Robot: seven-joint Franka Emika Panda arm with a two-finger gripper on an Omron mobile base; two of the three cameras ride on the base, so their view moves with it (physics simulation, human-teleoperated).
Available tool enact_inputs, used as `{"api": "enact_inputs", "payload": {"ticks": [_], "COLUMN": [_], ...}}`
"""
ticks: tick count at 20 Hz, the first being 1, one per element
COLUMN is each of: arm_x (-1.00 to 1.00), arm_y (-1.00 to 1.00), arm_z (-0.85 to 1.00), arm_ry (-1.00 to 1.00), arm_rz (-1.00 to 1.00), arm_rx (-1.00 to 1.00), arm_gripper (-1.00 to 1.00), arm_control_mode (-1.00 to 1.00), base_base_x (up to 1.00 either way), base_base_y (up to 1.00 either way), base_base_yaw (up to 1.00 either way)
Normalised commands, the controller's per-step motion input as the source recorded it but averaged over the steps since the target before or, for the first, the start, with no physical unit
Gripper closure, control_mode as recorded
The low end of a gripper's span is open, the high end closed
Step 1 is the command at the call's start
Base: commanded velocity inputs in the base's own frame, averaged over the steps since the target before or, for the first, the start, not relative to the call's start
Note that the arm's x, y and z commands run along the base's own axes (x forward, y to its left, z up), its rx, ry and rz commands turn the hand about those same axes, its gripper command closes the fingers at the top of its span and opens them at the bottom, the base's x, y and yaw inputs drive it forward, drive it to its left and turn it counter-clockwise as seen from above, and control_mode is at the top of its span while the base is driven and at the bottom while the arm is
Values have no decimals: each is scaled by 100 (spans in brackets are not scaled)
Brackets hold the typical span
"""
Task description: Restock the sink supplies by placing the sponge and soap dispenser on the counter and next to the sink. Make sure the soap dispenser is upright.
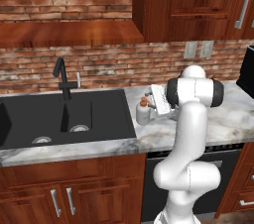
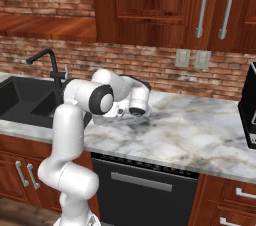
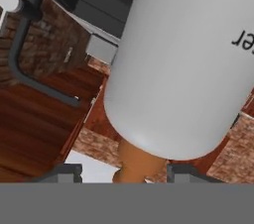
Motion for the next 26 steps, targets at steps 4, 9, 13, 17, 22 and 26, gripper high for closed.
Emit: {"api": "enact_inputs", "payload": {"ticks": [4,9,13,17,22,26], "arm_x": [2,-4,-12,-69,-99,-100], "arm_y": [-16,-1,0,2,0,2], "arm_z": [0,0,19,22,14,2], "arm_ry": [0,-1,-6,-29,-46,-51], "arm_rz": [0,0,0,-4,-5,-4], "arm_rx": [0,0,0,-15,-39,-50], "arm_gripper": [-100,-100,-100,-100,-100,-100], "arm_control_mode": [-100,-100,-100,-100,-100,-100], "base_base_x": [0,0,0,0,0,0], "base_base_y": [0,0,0,0,0,0], "base_base_yaw": [0,0,0,0,0,0]}}
